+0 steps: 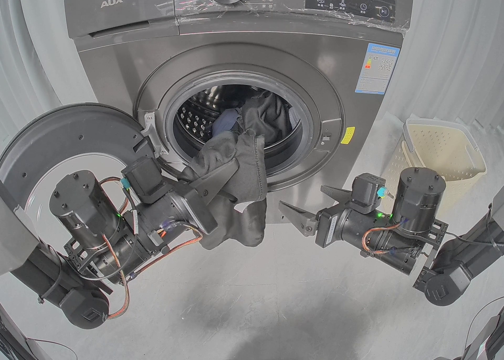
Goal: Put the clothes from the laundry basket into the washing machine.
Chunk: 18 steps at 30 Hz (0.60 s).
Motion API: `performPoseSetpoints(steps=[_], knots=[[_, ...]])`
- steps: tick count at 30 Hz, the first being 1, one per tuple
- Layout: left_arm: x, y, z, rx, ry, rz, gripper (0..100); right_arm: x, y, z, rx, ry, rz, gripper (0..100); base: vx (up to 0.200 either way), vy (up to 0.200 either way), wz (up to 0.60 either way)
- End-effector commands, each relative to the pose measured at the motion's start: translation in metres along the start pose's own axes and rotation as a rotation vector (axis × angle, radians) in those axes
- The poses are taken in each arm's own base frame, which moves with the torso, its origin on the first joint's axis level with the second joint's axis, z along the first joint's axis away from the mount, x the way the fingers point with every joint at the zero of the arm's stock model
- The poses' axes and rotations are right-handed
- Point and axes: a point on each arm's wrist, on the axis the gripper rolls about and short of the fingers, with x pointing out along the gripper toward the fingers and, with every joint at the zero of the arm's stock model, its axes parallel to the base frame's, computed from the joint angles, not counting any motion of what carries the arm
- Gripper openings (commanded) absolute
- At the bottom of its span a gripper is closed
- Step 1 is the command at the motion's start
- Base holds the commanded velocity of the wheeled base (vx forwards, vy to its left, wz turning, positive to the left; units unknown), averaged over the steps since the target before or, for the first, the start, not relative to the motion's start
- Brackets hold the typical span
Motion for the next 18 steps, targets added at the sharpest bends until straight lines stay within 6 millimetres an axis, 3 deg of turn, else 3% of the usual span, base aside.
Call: performPoseSetpoints(steps=[1,18], knots=[[-0.0004,-0.0017,0.0018,0.002,0.001,-0.023,0,0.0044,-0.0016,-0.0092,-0.002,0.031,-0.006,100,0.000,0.000,0.00],[0.0004,-0.0042,0.0049,0.004,-0.011,-0.034,0,0.0108,0.0077,-0.0143,-0.022,0.036,0.040,100,0.000,0.000,0.00]])
